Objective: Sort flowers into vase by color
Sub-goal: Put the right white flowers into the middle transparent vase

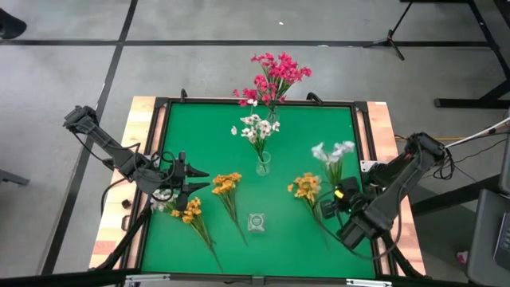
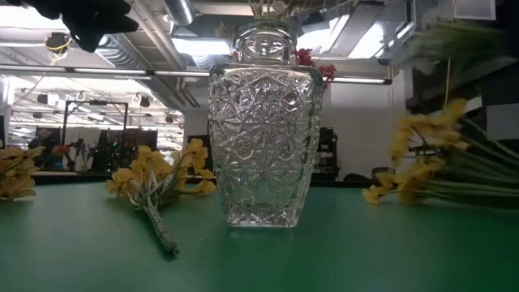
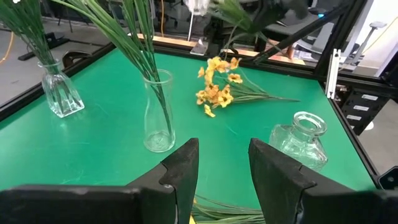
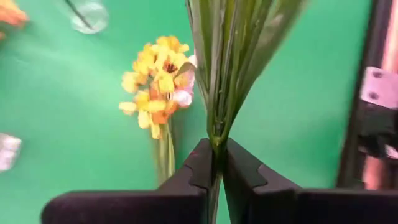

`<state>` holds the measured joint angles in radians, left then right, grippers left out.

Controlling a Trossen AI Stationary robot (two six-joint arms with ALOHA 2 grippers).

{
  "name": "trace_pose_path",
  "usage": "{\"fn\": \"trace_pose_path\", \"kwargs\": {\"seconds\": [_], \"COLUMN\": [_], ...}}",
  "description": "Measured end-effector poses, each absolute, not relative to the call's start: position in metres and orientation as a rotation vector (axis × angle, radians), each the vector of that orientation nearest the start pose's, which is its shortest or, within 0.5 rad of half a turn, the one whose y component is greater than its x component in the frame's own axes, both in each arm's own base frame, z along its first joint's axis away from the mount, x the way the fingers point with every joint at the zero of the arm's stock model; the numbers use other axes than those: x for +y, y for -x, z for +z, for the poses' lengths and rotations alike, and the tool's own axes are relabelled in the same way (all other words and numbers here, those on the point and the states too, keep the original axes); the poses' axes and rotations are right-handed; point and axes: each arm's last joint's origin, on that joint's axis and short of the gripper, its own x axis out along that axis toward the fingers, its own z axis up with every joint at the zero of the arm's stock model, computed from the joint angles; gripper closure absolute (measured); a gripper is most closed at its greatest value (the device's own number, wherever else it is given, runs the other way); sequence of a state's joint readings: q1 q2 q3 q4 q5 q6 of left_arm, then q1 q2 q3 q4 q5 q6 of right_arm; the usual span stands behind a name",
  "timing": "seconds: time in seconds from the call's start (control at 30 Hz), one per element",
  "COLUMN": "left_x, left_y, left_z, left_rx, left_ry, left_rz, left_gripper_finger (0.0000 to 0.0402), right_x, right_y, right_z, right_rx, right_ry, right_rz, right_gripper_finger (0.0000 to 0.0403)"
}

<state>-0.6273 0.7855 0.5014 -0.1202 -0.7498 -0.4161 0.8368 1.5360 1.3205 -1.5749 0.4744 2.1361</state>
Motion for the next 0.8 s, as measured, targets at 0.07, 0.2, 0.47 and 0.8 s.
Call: {"fn": "trace_pose_path", "kwargs": {"seconds": [0.07,0.2,0.47,0.8], "left_x": [-0.082,-0.082,-0.082,-0.082], "left_y": [-0.147,-0.147,-0.147,-0.147], "left_z": [0.244,0.244,0.244,0.244], "left_rx": [0.28,0.282,0.282,0.281], "left_ry": [0.155,0.154,0.154,0.154], "left_rz": [0.182,0.183,0.183,0.183], "left_gripper_finger": [0.0264,0.0264,0.0264,0.0264], "right_x": [0.17,0.171,0.17,0.158], "right_y": [-0.173,-0.179,-0.188,-0.217], "right_z": [0.287,0.302,0.332,0.345], "right_rx": [0.84,0.685,0.311,-0.014], "right_ry": [-0.681,-0.656,-0.507,-0.145], "right_rz": [-1.05,-0.971,-0.821,-0.829], "right_gripper_finger": [0.039,0.0391,0.0386,0.0384]}}
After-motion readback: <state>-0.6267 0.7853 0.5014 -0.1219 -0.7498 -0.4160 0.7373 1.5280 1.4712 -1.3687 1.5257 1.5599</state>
